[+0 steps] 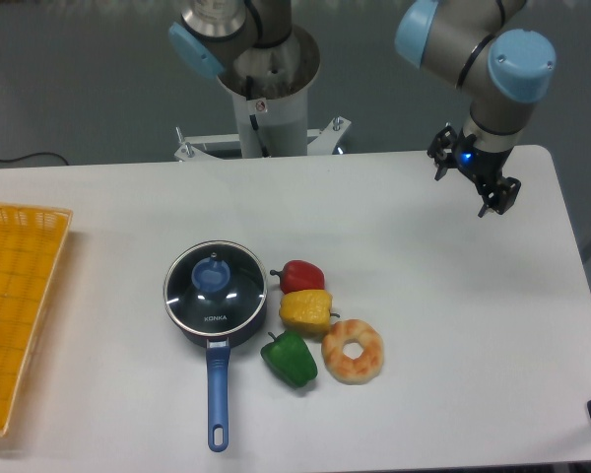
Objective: Open the lid
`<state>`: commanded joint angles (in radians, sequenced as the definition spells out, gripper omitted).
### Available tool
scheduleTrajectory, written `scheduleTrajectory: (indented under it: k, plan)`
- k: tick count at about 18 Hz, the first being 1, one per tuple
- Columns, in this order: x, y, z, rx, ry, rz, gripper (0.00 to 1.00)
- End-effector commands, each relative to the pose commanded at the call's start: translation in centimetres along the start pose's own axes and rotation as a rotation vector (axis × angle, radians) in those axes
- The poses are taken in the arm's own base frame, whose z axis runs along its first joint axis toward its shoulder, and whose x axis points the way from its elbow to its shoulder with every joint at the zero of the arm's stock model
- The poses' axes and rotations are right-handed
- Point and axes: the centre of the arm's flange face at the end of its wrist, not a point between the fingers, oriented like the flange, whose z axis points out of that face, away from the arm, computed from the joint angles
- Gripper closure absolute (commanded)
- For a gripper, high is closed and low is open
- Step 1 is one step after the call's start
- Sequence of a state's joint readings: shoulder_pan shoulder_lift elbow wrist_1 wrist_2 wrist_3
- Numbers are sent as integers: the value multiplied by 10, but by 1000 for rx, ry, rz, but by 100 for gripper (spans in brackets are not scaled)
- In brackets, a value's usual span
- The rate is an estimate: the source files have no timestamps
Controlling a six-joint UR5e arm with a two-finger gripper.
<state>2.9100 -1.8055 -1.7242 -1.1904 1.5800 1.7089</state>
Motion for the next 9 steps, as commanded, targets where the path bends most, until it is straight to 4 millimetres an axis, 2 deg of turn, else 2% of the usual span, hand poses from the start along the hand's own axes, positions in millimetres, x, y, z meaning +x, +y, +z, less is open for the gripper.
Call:
scheduleTrajectory:
  k: [9]
  plan:
    - [2,-1,0,-5,1,-12,0]
